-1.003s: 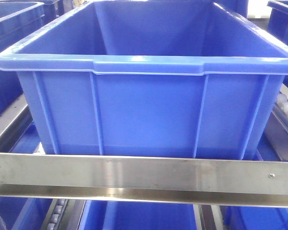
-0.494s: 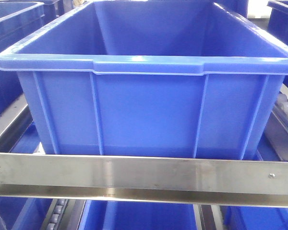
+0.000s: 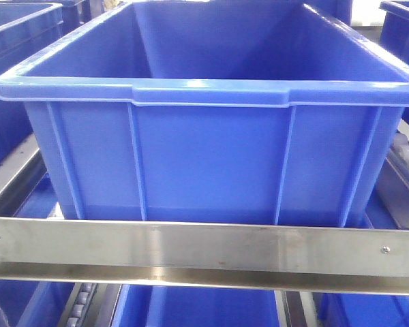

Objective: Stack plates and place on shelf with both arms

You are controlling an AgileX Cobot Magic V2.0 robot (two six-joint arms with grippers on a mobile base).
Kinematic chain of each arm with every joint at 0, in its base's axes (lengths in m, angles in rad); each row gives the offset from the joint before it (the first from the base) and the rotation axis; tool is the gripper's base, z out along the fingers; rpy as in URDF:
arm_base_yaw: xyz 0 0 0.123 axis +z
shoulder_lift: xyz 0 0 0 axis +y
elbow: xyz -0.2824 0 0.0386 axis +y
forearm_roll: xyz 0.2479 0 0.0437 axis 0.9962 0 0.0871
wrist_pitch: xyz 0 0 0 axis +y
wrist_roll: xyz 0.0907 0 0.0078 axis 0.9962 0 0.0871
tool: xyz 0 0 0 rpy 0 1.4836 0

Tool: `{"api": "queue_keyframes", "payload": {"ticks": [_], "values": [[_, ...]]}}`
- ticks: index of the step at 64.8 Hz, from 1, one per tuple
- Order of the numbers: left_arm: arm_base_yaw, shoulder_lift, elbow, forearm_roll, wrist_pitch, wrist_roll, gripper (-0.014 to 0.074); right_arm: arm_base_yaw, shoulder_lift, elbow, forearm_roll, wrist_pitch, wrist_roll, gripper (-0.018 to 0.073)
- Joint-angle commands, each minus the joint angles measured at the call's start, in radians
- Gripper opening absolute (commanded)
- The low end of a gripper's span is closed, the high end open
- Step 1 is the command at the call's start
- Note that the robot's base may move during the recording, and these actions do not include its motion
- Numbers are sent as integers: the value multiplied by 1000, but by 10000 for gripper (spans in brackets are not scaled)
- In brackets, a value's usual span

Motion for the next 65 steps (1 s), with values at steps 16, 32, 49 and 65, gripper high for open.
{"api": "queue_keyframes", "payload": {"ticks": [16,32,49,65], "values": [[-4,-152,65,-17,34,-8,82,-3,-20,1,-10,-81,-2,55],[-4,-184,65,-17,62,-8,82,-3,-19,1,-10,-81,-2,55],[-4,-184,65,-17,48,-8,82,-3,-19,1,-10,-81,-2,55],[-4,-184,65,-17,48,-8,82,-3,-19,1,-10,-81,-2,55]]}}
